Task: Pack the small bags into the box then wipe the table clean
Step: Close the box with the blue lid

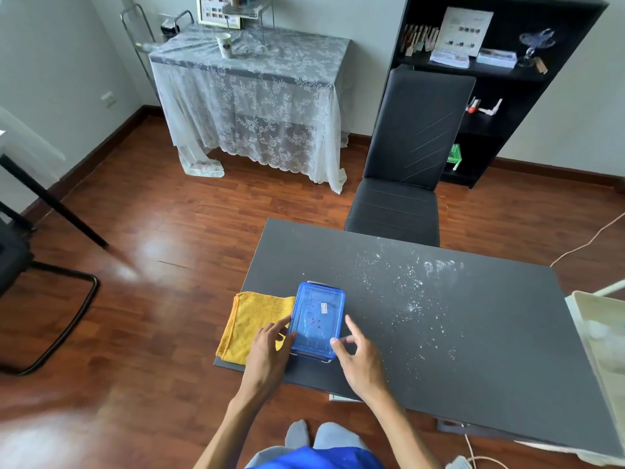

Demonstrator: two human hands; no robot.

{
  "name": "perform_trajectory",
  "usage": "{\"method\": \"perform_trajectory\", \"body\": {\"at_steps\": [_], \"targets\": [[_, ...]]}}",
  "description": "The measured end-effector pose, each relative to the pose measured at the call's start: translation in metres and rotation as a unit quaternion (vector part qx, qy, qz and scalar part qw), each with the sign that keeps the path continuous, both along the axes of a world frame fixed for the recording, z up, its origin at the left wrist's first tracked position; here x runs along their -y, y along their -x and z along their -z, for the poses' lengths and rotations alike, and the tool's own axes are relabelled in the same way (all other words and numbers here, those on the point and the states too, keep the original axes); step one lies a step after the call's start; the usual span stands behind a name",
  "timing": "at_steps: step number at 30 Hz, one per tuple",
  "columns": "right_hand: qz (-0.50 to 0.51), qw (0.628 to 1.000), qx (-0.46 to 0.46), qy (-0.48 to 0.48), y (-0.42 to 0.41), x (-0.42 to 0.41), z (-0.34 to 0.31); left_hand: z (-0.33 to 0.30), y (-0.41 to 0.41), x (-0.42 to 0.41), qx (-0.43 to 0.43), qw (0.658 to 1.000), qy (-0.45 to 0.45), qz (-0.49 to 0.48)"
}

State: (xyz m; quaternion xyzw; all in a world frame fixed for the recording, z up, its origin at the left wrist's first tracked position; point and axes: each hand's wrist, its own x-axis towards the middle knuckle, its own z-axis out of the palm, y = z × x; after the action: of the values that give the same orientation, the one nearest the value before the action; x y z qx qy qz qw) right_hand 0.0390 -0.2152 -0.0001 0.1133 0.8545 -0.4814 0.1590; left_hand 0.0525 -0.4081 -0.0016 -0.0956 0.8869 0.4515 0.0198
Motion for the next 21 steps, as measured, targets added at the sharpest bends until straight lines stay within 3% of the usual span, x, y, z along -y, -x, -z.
{"method": "perform_trajectory", "body": {"at_steps": [7, 10, 21], "targets": [[-0.004, 1.000, 0.001, 0.016, 0.000, 0.003, -0.011, -0.012, 0.005, 0.002, 0.034, 0.999, -0.032, -0.026], [0.018, 0.999, -0.015, 0.044, 0.005, 0.005, -0.015, -0.012, 0.019, 0.004, 0.017, 0.998, -0.057, -0.037], [-0.006, 1.000, -0.028, 0.007, 0.083, 0.035, -0.041, -0.035, 0.077, 0.032, -0.023, 0.994, -0.073, -0.076]]}}
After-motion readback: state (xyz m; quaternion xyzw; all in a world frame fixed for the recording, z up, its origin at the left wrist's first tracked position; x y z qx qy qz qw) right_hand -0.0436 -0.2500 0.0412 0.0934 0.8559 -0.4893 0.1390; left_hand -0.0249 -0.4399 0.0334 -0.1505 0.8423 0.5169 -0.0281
